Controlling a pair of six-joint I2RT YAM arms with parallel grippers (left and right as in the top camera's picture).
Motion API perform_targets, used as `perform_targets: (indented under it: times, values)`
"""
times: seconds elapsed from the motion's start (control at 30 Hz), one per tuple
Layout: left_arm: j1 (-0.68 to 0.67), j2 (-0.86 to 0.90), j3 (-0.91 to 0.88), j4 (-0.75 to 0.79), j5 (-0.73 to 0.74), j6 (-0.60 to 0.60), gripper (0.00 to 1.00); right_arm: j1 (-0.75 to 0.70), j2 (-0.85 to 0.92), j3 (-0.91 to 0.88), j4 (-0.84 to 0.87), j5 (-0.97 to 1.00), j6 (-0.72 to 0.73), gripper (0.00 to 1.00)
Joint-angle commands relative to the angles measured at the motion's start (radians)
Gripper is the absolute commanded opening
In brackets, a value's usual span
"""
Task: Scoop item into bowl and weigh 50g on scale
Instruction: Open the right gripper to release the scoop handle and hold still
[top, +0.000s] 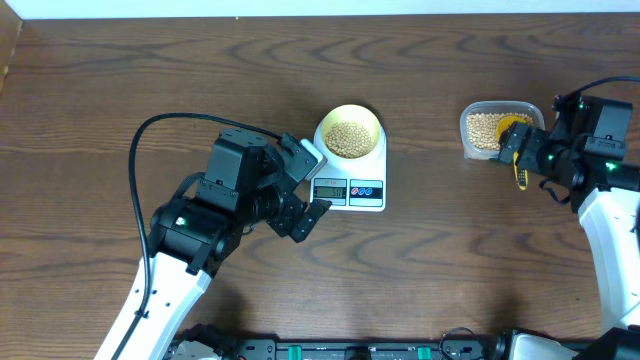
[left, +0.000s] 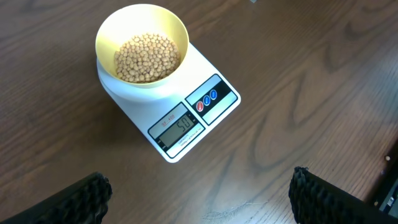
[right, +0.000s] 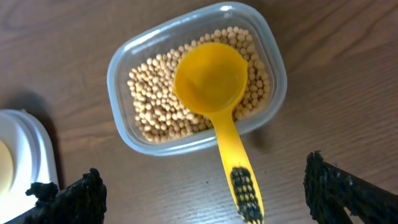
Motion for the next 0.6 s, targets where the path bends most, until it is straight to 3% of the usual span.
perform_targets:
  times: [0.0,0.27,0.57]
  values:
    - [0.006,0.005,0.001,0.001,0.013,0.017,0.94,-0.005,-0.013,0.018,-0.007,0.006,-0.081,0.99]
    - [0.006,0.005,0.001,0.001,0.013,0.017,0.94,-0.005,-0.013,0.087,-0.096,0.007,-0.320,0.99]
    - [0.006,0.005,0.001,0.001,0.013,0.017,0.94,-0.005,-0.013,0.126,-0.139,0.011,-0.406,0.99]
